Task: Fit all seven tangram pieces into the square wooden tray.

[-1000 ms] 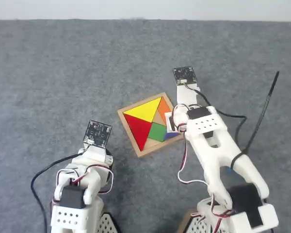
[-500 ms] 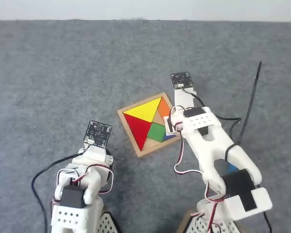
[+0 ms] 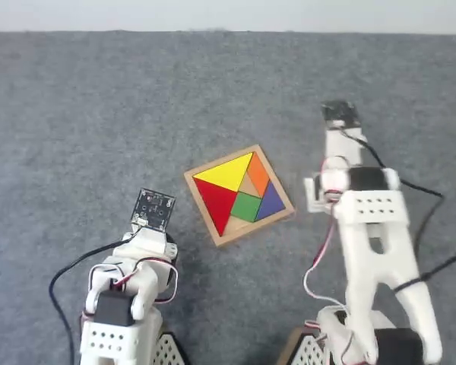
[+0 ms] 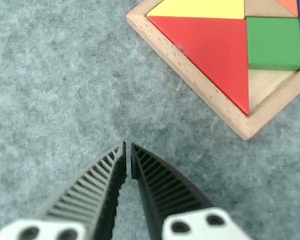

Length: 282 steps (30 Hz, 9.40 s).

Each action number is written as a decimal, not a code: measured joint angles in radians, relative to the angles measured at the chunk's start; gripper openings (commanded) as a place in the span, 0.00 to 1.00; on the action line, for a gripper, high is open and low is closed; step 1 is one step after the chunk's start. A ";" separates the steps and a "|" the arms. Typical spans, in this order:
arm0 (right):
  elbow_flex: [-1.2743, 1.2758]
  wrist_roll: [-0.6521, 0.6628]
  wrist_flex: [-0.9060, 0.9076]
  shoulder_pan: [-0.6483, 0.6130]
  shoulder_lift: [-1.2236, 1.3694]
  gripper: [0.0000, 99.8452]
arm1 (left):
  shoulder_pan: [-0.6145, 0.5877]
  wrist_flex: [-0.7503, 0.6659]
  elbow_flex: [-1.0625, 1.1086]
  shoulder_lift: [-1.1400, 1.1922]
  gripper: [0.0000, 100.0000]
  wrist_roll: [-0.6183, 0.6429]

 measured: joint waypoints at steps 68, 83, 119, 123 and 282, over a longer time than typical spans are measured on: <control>0.292 -0.123 -0.224 0.417 0.201 0.04 | 0.000 0.000 0.000 0.000 0.02 0.000; 0.215 0.005 -0.166 0.390 0.204 0.01 | 0.000 0.000 0.000 0.000 0.02 0.000; -0.647 0.333 0.074 -0.638 0.756 0.01 | 0.002 0.000 0.000 0.000 0.02 0.000; -0.575 0.393 0.031 -0.641 0.756 0.01 | 0.000 0.000 0.000 0.000 0.02 0.000; 0.081 0.110 -0.520 -0.531 0.146 0.01 | 0.000 0.000 0.000 0.000 0.02 0.000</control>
